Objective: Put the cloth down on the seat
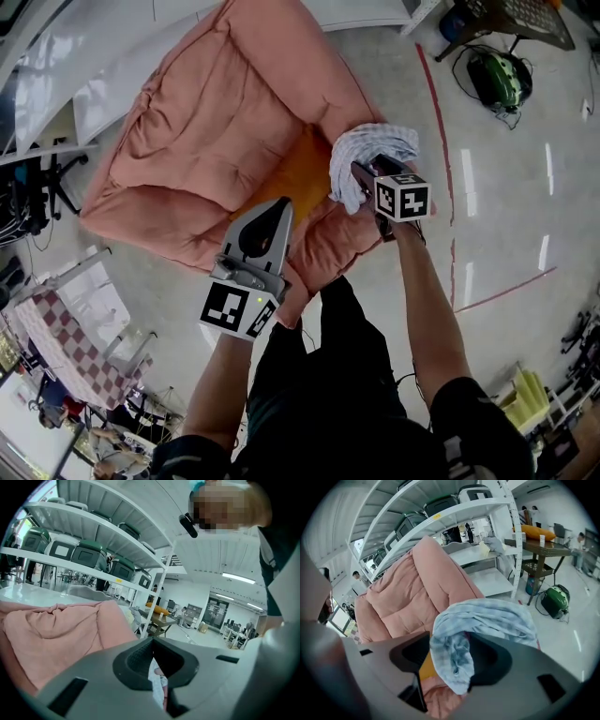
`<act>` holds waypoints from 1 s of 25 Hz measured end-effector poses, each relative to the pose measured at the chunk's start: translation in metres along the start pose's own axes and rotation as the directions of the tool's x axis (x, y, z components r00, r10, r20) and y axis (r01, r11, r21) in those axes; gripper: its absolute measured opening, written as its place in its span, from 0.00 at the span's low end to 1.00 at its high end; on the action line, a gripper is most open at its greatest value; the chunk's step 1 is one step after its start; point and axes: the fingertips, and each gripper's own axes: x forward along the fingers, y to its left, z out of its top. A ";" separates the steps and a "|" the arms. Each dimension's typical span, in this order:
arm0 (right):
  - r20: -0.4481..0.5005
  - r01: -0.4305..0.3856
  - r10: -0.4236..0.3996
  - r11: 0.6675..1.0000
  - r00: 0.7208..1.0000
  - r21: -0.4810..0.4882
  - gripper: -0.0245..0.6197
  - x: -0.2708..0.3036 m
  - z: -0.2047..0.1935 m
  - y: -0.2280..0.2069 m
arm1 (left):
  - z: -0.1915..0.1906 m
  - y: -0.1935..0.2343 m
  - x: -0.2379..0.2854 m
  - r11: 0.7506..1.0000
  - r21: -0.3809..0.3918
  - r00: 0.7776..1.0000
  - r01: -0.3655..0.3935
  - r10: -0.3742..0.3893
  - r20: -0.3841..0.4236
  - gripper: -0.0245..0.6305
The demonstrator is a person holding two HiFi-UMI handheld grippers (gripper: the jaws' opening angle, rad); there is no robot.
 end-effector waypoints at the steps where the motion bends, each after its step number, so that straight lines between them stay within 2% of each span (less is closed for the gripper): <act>1: 0.006 0.005 -0.005 1.000 1.000 0.005 0.44 -0.008 -0.001 0.002 | -0.001 -0.001 -0.003 1.000 -0.002 1.000 0.000 0.000 -0.002 0.05; 4: 0.050 0.017 -0.018 1.000 0.999 0.017 0.39 -0.031 0.002 0.011 | -0.003 -0.001 -0.014 1.000 -0.014 1.000 -0.005 0.004 -0.020 0.05; 7: 0.125 0.023 -0.022 1.000 0.992 -0.004 0.27 -0.059 0.014 0.023 | -0.004 -0.005 -0.024 1.000 -0.029 1.000 -0.004 0.004 -0.031 0.05; 9: 0.190 0.025 -0.017 0.999 0.982 -0.040 0.15 -0.081 0.026 0.036 | -0.002 -0.009 -0.030 0.999 -0.033 1.000 0.001 -0.002 -0.028 0.05; 11: 0.239 0.031 -0.011 0.996 0.971 -0.081 0.12 -0.100 0.034 0.054 | 0.003 -0.013 -0.037 0.999 -0.035 1.000 0.007 -0.008 -0.023 0.05; 14: 0.314 0.046 -0.005 0.991 0.949 -0.123 0.09 -0.131 0.045 0.081 | 0.010 -0.018 -0.050 0.999 -0.034 1.000 0.009 -0.010 -0.014 0.05; 18: 0.421 0.060 0.006 0.988 0.907 -0.143 0.07 -0.177 0.059 0.123 | 0.021 -0.022 -0.074 0.999 -0.037 1.000 0.007 -0.007 0.000 0.05; 25: 0.517 0.075 0.024 0.983 0.856 -0.170 0.06 -0.242 0.066 0.189 | 0.046 -0.029 -0.127 0.999 -0.038 1.000 -0.005 0.006 0.030 0.05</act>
